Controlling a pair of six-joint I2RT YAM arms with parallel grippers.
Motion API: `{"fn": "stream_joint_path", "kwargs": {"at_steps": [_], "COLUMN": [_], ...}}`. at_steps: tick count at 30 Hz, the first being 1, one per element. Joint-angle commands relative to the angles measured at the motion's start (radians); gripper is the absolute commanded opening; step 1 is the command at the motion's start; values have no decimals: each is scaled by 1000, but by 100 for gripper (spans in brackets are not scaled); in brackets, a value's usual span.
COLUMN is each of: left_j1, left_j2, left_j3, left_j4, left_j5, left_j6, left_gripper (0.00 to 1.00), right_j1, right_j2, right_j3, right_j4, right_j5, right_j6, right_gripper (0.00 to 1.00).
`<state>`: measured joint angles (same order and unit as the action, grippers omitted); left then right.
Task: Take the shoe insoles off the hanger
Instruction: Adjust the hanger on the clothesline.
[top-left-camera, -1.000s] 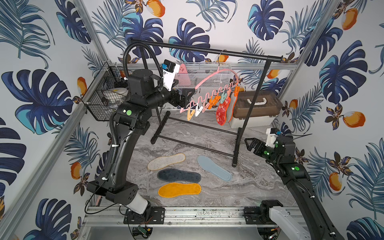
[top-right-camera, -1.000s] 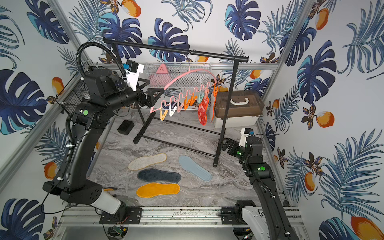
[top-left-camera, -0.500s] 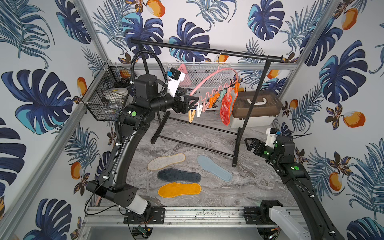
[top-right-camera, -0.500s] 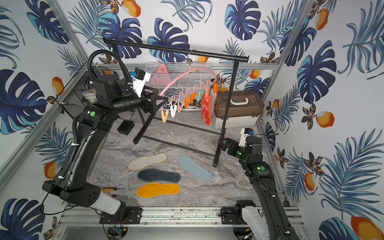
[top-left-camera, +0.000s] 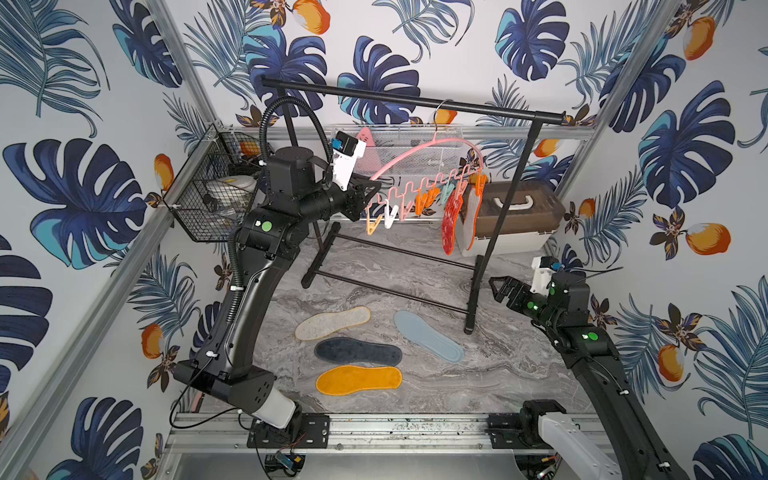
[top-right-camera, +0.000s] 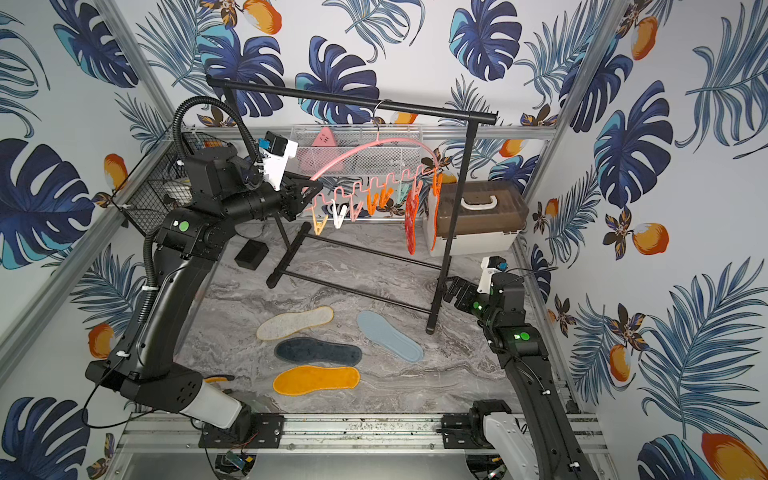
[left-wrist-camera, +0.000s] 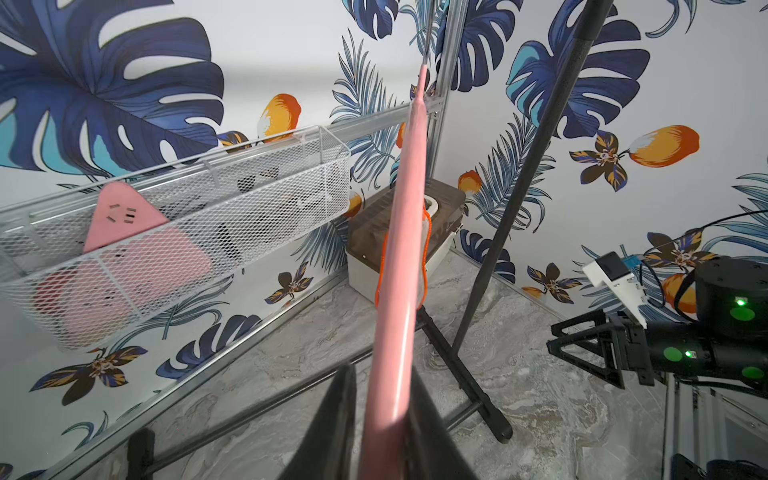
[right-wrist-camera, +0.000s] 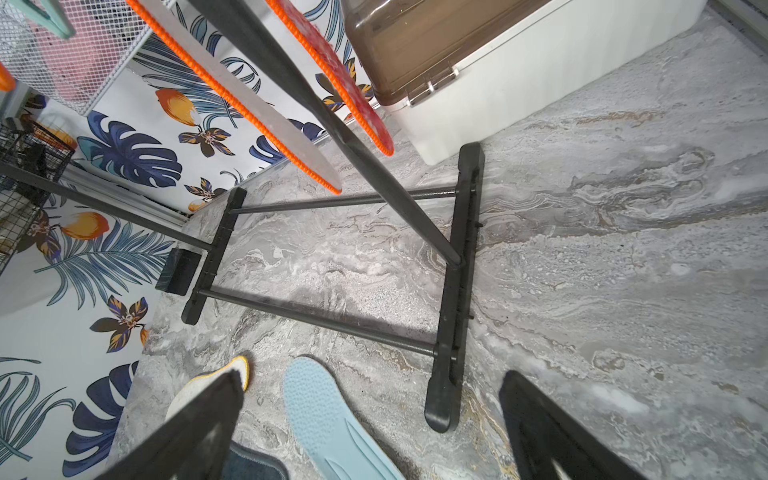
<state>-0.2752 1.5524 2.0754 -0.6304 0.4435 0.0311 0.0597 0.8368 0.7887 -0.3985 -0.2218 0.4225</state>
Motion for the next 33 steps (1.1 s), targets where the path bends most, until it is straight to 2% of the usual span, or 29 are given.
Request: {"fn": "stream_joint_path", "kwargs": {"at_steps": [1, 6, 14, 27, 29, 33], "left_j1": [2, 5, 21, 94, 110, 131], "left_j2": [3, -2, 2, 21, 22, 30], "left_j3": [24, 38, 35, 39, 43, 47], "left_j4": [-7, -18, -5, 20, 20, 20], "left_j5": [-113, -187, -260, -287, -277, -263], "left_j6": [33, 65, 88, 124, 131, 124], "left_gripper": [11, 8, 14, 14, 18, 50], "right_j1": [0, -1, 0, 0, 0, 2], "right_j2": [8, 19, 39, 58, 63, 73], "right_j3": [0, -2, -4, -5, -9, -23], "right_j4": [13, 21, 41, 64, 70, 127], "right_j5": [-2, -6, -17, -40, -48, -133], "right_j6": [-3, -1, 7, 0, 0, -3], "right_gripper": [100, 100, 100, 100, 100, 100]}}
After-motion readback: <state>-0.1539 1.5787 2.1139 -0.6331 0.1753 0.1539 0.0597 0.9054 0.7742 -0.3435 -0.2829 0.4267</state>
